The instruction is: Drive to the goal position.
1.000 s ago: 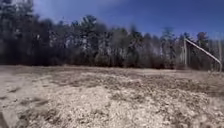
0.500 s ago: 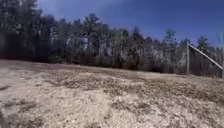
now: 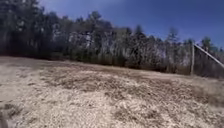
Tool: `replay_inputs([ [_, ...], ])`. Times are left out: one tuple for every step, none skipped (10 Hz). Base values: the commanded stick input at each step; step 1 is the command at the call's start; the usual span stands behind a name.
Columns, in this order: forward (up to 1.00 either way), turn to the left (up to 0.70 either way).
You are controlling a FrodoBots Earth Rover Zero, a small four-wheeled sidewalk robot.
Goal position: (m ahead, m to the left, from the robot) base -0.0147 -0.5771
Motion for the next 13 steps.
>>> replay_inputs([
  [0.7,0.0],
  [0.7,0.2],
  [0.7,0.35],
  [0.7,0.35],
  [0.7,0.35],
  [0.7,0.35],
  [0.7,0.35],
  [0.7,0.35],
  [0.7,0.35],
  [0.7,0.35],
  [0.7,0.35],
  [0.7,0.35],
  [0.7,0.35],
])
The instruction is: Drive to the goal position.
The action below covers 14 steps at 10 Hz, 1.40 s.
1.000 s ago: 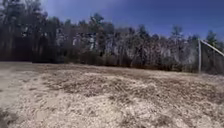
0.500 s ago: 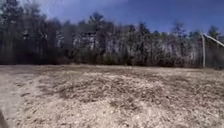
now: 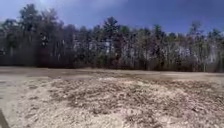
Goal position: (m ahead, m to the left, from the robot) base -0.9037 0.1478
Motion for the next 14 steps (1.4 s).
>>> replay_inputs([
  [0.7,0.35],
  [0.7,0.35],
  [0.7,0.35],
  [0.7,0.35],
  [0.7,0.24],
  [0.7,0.05],
  [0.7,0.0],
  [0.7,0.0],
  [0.7,0.0],
  [0.7,0.0],
  [0.7,0.0],
  [0.7,0.0],
  [0.7,0.0],
  [0.7,0.0],
])
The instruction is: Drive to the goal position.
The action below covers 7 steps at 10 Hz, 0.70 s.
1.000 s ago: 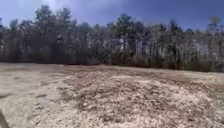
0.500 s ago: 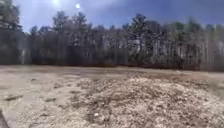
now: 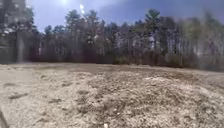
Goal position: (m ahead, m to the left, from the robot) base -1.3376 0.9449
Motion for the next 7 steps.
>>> replay_inputs([
  [0.7,0.0],
  [0.7,0.0],
  [0.7,0.0],
  [0.7,0.0],
  [0.7,0.0],
  [0.7,0.0],
  [0.7,0.0],
])
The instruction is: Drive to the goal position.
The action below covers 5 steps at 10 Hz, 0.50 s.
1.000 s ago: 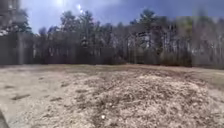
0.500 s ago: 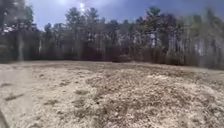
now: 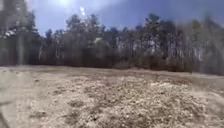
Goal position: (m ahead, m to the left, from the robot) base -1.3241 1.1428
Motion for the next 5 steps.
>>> replay_inputs([
  [0.7,0.0],
  [0.7,0.0],
  [0.7,0.08],
  [0.7,0.23],
  [0.7,0.33],
])
